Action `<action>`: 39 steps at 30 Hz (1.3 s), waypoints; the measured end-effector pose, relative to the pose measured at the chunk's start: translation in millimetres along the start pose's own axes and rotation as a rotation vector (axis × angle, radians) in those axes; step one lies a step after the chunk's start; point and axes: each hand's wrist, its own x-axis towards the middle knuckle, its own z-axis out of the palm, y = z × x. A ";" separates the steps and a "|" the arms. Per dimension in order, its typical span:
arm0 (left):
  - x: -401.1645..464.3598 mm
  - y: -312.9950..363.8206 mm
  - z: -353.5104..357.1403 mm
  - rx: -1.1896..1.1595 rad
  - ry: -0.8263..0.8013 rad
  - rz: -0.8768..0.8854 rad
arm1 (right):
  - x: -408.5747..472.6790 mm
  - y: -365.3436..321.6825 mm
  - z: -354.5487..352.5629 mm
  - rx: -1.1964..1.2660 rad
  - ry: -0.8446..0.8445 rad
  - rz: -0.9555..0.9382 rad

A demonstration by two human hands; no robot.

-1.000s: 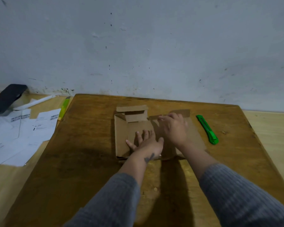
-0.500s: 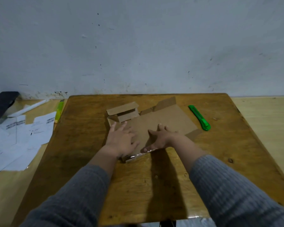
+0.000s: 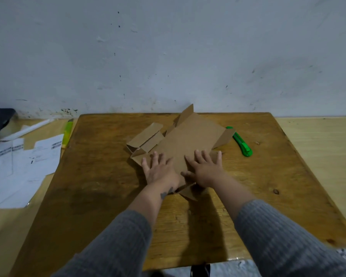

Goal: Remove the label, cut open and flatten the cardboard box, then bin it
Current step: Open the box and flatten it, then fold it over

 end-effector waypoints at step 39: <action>-97.6 -21.8 78.0 -0.101 0.566 0.256 | -105.1 -4.8 20.9 0.266 0.043 -0.106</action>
